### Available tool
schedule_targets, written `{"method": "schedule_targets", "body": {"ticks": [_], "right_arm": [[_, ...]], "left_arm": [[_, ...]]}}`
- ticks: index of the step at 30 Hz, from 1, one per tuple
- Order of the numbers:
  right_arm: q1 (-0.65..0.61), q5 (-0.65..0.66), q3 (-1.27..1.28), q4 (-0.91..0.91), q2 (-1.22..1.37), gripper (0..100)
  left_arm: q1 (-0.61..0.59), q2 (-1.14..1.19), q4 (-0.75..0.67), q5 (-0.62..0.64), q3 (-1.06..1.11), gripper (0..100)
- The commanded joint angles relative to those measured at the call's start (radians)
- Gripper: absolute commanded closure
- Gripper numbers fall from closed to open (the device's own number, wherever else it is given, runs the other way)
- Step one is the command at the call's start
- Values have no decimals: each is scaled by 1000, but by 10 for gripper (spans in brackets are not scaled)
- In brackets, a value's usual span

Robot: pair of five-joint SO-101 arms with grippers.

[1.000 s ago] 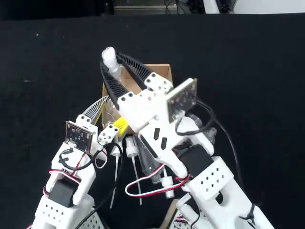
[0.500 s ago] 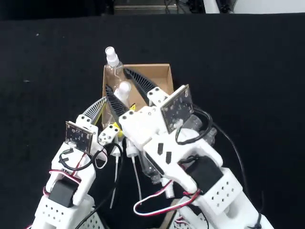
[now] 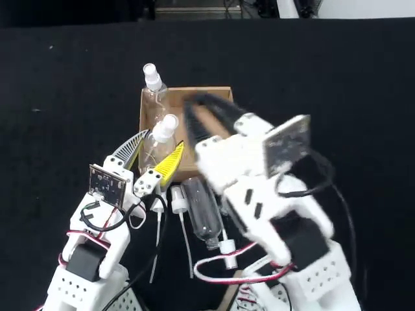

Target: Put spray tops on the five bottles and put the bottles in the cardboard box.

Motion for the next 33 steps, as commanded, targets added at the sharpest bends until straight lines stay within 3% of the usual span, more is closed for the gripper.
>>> {"method": "schedule_targets", "body": {"ticks": [1,4,8,9,15,21,30,33], "right_arm": [[163,11,-47,118,-25,972],[279,11,18,160,-28,971],[354,11,156,158,-28,970],[365,11,191,157,-28,970],[410,3,390,-12,-28,970],[446,2,545,-210,-28,971],[448,2,575,-226,-21,971],[446,2,593,-233,-27,970]], "left_arm": [[4,-11,-29,3,-15,970],[5,-11,-118,11,8,970],[-15,0,-433,12,150,970],[-22,11,-456,26,153,970],[-122,114,-502,242,120,970],[-137,285,-601,250,81,970],[-142,750,-608,255,-200,970],[-143,868,-710,250,-208,970]]}}
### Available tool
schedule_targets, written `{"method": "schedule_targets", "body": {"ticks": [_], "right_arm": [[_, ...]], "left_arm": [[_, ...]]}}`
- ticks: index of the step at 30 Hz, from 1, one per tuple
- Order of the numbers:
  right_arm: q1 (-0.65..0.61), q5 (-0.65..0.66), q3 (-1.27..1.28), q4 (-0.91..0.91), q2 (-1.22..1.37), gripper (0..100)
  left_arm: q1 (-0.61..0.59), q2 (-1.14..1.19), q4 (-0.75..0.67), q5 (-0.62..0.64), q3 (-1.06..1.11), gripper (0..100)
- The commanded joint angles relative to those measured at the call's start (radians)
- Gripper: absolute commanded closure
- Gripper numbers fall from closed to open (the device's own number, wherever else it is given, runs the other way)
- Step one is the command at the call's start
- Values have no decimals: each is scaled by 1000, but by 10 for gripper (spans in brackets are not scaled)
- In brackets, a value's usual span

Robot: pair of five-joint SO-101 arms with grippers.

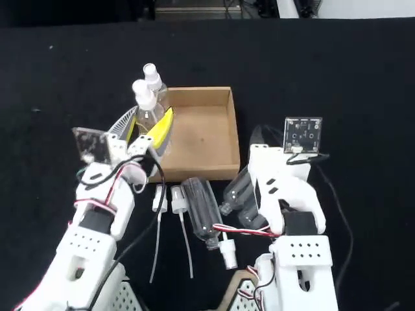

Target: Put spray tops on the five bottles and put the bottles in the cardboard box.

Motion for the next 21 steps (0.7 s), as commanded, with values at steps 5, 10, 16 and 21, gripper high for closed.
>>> {"method": "schedule_targets", "body": {"ticks": [5,10,16,21], "right_arm": [[17,2,-4,-31,-27,970],[17,2,-1,-31,-27,970],[17,2,-1,-31,-27,970],[17,2,1,-31,-27,970]], "left_arm": [[-18,279,-433,3,-25,970],[-18,399,-494,-66,-13,970],[-18,454,-496,-74,-25,970],[-19,483,-496,-80,-24,970]]}}
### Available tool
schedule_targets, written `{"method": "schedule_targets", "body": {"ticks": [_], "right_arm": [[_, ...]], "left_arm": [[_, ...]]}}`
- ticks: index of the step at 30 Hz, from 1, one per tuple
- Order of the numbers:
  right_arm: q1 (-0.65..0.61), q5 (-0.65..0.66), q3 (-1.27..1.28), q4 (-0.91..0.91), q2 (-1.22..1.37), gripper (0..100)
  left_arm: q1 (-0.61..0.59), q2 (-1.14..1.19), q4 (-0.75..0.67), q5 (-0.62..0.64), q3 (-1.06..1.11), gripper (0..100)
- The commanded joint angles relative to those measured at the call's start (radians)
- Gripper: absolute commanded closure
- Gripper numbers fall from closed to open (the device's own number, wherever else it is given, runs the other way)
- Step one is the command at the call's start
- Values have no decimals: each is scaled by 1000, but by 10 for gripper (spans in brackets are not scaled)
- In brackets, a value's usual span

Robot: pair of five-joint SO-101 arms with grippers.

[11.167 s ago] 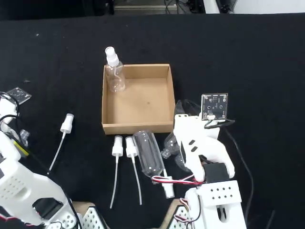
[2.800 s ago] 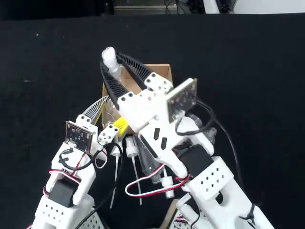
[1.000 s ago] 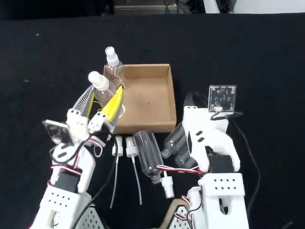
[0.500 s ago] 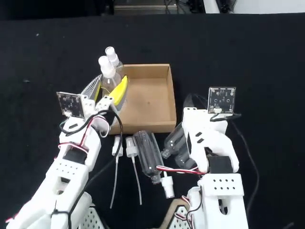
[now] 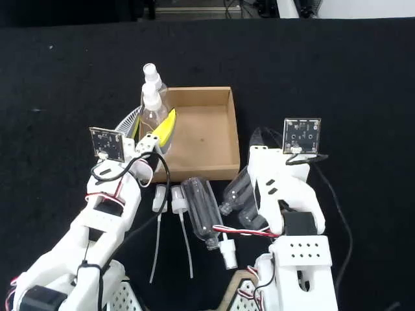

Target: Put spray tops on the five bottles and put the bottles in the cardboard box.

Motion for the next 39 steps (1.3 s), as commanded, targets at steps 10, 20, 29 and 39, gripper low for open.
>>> {"method": "schedule_targets", "body": {"ticks": [10,20,29,39], "right_arm": [[17,2,-1,-29,-27,970],[17,2,-1,-29,-27,970],[17,2,-1,-29,-27,970],[17,2,-1,-29,-27,970]], "left_arm": [[-54,209,-204,-14,-45,971],[-62,468,-416,-5,-117,971],[-62,559,-419,-5,-188,971],[-56,566,-419,-3,-226,971]]}}
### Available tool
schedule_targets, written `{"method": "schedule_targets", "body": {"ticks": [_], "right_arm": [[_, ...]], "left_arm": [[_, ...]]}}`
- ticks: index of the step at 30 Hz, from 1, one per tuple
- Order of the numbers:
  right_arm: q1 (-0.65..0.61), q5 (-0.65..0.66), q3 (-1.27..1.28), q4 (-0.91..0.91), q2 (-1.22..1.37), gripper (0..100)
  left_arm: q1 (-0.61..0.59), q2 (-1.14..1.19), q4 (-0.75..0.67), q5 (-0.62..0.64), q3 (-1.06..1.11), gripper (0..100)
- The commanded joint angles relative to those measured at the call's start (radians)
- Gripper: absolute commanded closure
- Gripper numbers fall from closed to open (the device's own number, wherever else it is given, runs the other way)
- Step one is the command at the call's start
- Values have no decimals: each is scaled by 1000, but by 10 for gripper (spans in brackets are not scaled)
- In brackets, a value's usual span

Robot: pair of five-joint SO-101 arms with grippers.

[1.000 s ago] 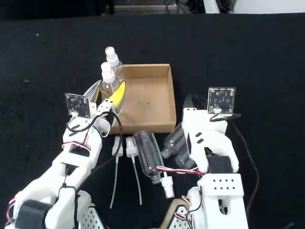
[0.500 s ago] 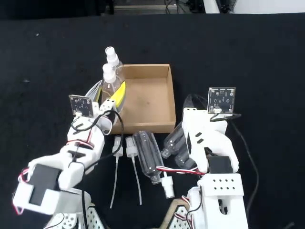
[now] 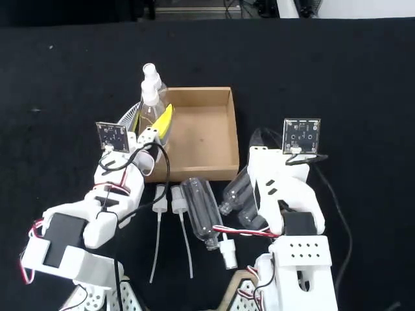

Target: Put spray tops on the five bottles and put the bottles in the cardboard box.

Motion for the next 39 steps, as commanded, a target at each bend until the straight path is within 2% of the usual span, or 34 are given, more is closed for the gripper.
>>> {"method": "schedule_targets", "body": {"ticks": [1,21,29,39], "right_arm": [[17,2,-7,-29,-27,970],[20,2,-7,-29,-27,970],[20,2,-7,-29,-27,970],[18,2,-7,-29,-27,970]], "left_arm": [[-5,-6,-20,3,-53,971],[-2,46,-21,2,-71,971],[-7,189,-232,-6,-70,971],[-12,239,-239,-2,-81,971]]}}
